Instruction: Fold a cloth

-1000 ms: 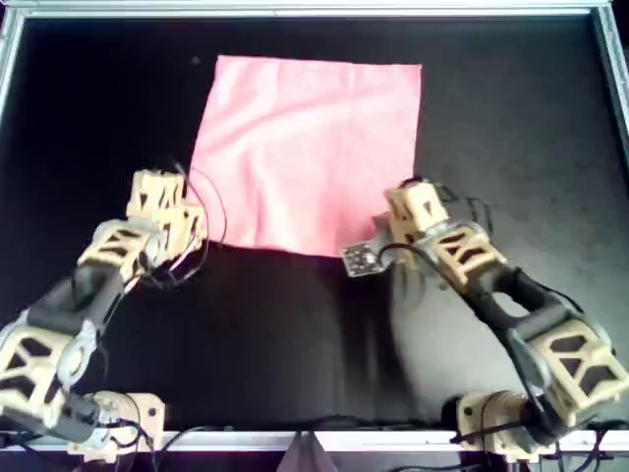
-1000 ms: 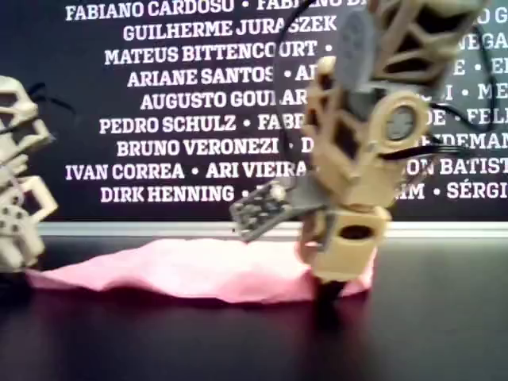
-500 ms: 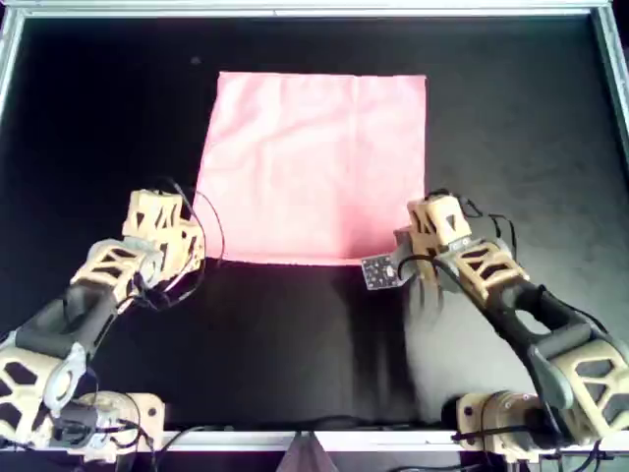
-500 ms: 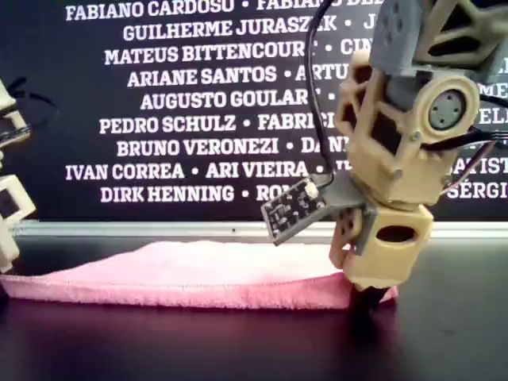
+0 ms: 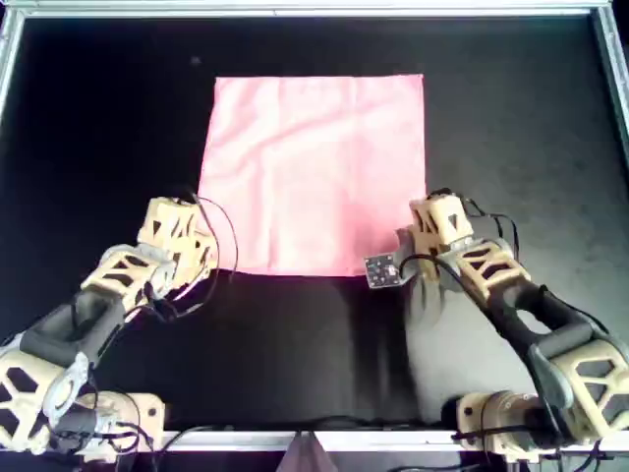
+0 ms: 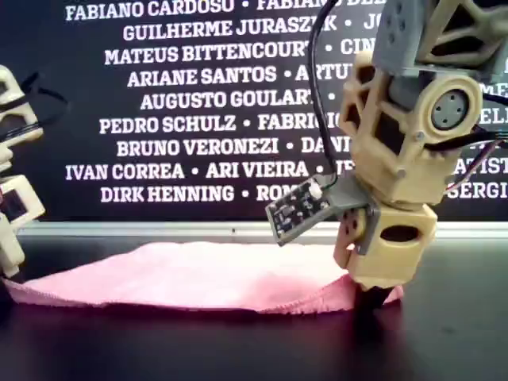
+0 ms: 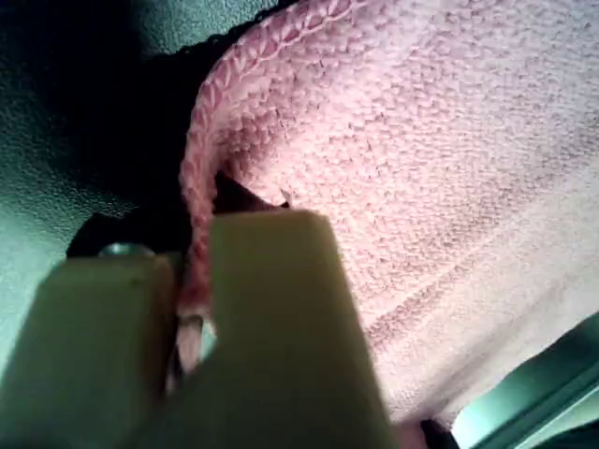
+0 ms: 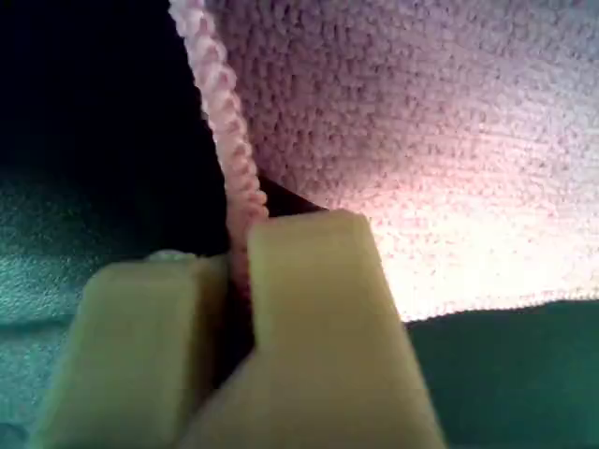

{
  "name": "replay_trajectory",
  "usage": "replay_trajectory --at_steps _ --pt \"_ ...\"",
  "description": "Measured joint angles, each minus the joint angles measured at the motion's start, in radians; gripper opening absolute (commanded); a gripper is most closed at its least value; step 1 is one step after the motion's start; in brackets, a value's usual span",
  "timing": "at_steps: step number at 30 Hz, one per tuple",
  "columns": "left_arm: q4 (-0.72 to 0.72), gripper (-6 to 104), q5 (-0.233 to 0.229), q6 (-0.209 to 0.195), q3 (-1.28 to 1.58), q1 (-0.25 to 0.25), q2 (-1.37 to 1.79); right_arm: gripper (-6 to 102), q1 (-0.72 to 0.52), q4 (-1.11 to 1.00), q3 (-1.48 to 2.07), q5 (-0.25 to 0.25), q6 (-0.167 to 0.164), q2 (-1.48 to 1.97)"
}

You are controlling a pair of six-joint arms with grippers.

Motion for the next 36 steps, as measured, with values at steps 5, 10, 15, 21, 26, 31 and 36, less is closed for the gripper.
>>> replay_trajectory --at_steps 5,10,15,21,26,31,36 --pt "0.000 -1 0.005 -0.003 0.063 -0.002 0.072 -1 -0.009 0.000 0.000 0.000 0.000 0.000" --pt "0.002 -1 0.006 0.000 0.063 -0.003 0.120 -1 -0.035 -0.002 -0.003 0.000 0.002 0.000" --pt "0.021 -1 0.006 0.000 0.012 -0.006 0.121 -1 -0.035 -0.002 -0.005 -0.002 0.000 0.000" --pt "0.020 -1 0.005 0.000 -0.114 -0.006 0.118 -1 -0.043 -0.002 -0.098 0.009 0.000 -0.002" --pt "0.020 -1 0.002 0.000 -0.287 -0.006 0.097 -1 -0.048 -0.002 -0.250 0.012 0.000 -0.003" --pt "0.020 -1 0.000 0.000 -0.440 -0.006 0.025 -1 -0.048 -0.002 -0.380 0.012 0.000 -0.003" --pt "0.020 -1 0.003 0.000 -0.620 0.035 -0.153 -1 -0.054 -0.002 -0.509 0.011 0.000 -0.084"
